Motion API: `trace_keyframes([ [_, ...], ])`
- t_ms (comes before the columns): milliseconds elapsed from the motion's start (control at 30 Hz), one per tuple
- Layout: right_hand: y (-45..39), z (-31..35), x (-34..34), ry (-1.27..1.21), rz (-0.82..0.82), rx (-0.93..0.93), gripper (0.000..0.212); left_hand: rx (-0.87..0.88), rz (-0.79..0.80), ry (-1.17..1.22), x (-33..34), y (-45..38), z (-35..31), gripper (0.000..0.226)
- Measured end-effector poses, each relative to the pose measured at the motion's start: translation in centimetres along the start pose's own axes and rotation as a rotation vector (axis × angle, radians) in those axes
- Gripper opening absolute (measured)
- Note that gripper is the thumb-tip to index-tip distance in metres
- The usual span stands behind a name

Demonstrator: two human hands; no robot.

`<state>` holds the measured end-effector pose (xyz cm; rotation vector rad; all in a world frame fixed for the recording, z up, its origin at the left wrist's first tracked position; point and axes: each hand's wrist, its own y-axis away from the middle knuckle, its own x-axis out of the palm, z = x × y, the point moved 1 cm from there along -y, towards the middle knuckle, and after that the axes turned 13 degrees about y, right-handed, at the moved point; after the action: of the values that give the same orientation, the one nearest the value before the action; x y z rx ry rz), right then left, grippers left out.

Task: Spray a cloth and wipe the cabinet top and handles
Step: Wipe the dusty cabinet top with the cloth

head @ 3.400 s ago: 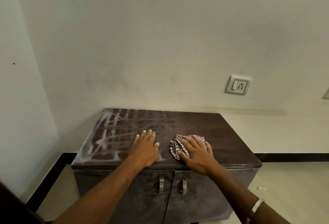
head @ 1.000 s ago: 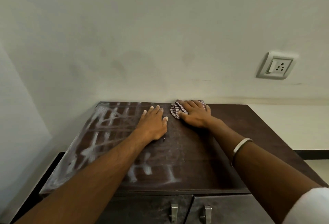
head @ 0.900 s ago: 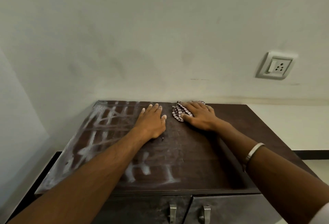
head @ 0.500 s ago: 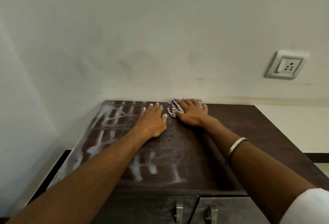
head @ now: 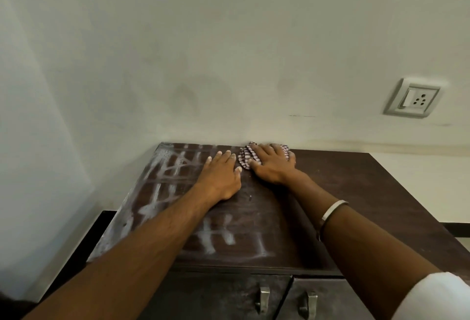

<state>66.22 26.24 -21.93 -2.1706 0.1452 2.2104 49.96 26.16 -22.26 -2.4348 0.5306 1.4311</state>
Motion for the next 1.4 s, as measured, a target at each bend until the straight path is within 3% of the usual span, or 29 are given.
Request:
trace_keyframes([
  [200, 3.3, -1.6, 0.7, 0.004, -0.071, -0.095, 0.054, -0.019, -0.015, -0.004, -0.6, 0.9, 0.8, 0.055],
  [467, 2.0, -2.0, 0.0, -0.003, 0.029, 0.087, 0.057, -0.026, -0.002, 0.009, -0.8, 2.5, 1.3, 0.055],
  [767, 7.8, -1.5, 1.0, 0.009, -0.092, -0.097, 0.054, -0.052, 0.016, -0.002, -0.8, 4.4, 0.7, 0.055],
  [1033, 6.7, -1.5, 0.3, -0.019, 0.015, 0.070, 0.057, -0.053, 0.022, -0.008, -0.3, 5.7, 0.7, 0.055],
  [1233, 10.2, 1.2, 0.9, -0.008, -0.055, -0.080, 0.056, -0.077, 0.017, -0.029, -0.4, 6.6, 0.4, 0.055],
  [1400, 12.5, -1.6, 1.2, 0.003, -0.062, -0.105, 0.055, -0.074, 0.038, -0.020, -0.2, 7.8, -0.2, 0.055],
])
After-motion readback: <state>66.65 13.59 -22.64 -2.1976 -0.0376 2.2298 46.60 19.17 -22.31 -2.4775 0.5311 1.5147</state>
